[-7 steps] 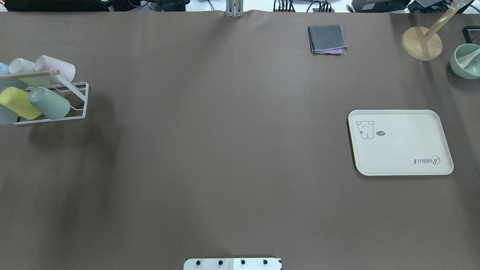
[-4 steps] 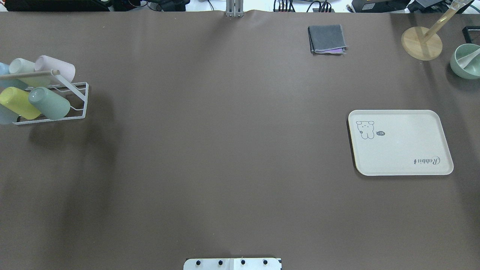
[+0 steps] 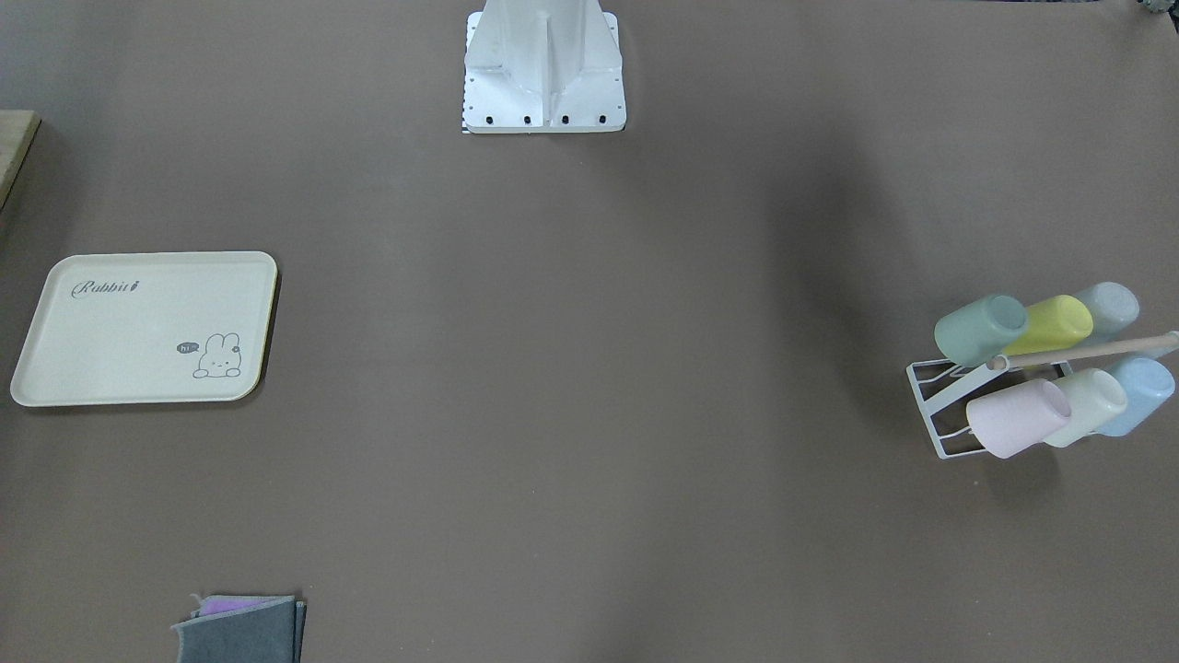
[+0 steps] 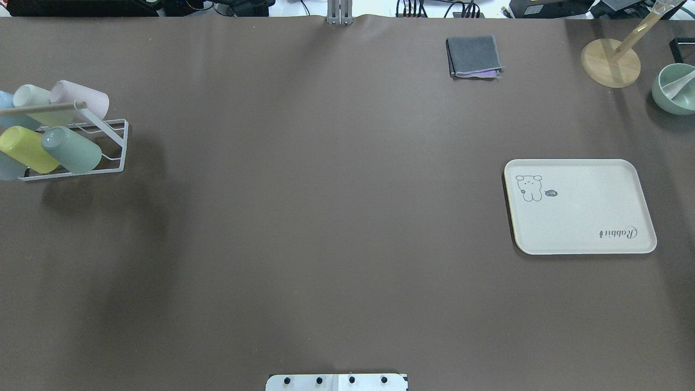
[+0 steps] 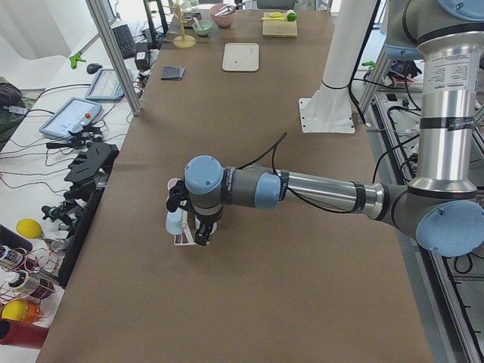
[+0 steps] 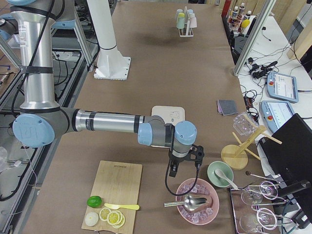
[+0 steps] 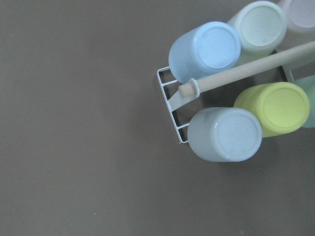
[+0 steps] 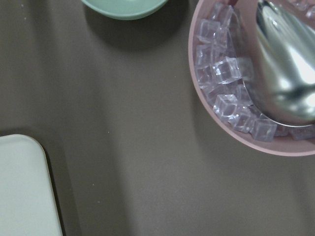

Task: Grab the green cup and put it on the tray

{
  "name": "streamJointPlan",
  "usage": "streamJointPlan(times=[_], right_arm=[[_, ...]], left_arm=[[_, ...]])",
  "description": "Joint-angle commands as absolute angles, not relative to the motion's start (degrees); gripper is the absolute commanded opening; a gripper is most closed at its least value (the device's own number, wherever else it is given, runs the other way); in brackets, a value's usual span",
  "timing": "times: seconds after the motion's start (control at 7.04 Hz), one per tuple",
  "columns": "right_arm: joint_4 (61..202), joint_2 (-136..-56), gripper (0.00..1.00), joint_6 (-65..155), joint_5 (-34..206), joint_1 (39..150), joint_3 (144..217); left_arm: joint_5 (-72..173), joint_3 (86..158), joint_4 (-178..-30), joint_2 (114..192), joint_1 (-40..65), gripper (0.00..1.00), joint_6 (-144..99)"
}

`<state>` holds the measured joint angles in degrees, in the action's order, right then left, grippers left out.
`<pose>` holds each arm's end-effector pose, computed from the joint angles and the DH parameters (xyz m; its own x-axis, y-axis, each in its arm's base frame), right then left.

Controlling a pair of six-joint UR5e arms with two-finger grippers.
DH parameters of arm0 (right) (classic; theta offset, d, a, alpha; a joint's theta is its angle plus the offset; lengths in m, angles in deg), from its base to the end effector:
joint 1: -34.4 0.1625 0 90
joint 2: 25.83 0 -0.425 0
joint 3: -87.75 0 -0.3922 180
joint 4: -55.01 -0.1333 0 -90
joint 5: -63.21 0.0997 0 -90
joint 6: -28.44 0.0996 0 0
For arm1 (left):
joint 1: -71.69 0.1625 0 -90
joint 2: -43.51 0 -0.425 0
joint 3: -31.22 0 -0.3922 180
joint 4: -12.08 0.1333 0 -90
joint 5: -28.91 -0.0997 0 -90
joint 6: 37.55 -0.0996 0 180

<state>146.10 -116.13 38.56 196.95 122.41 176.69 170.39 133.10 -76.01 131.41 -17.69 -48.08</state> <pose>0.0475 -0.4883 0.6730 0.7179 0.1798 0.6725 -0.0929 0.9822 -0.1635 -0.0502 -0.4788 0.5684 0.6092 0.2930 -0.7369 -0.1241 0.9530 0.2763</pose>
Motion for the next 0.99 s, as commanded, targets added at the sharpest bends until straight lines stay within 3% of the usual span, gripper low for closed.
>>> streamJointPlan(times=[0.0, 0.43, 0.85], right_arm=[[145.10, -116.01, 1.00, 48.16, 196.89, 117.31, 177.57], [131.33, -118.72, 1.00, 54.19, 197.50, 110.02, 177.14], [124.28, -118.99, 1.00, 57.97, 197.59, 105.42, 174.69]], left_arm=[[167.71, 139.90, -73.46, 131.93, -12.89, 0.99, -48.10], [154.89, 153.61, -64.78, 132.89, -3.14, 0.99, -48.10], [145.46, 155.58, -49.29, 142.81, 3.30, 0.99, -48.19]])
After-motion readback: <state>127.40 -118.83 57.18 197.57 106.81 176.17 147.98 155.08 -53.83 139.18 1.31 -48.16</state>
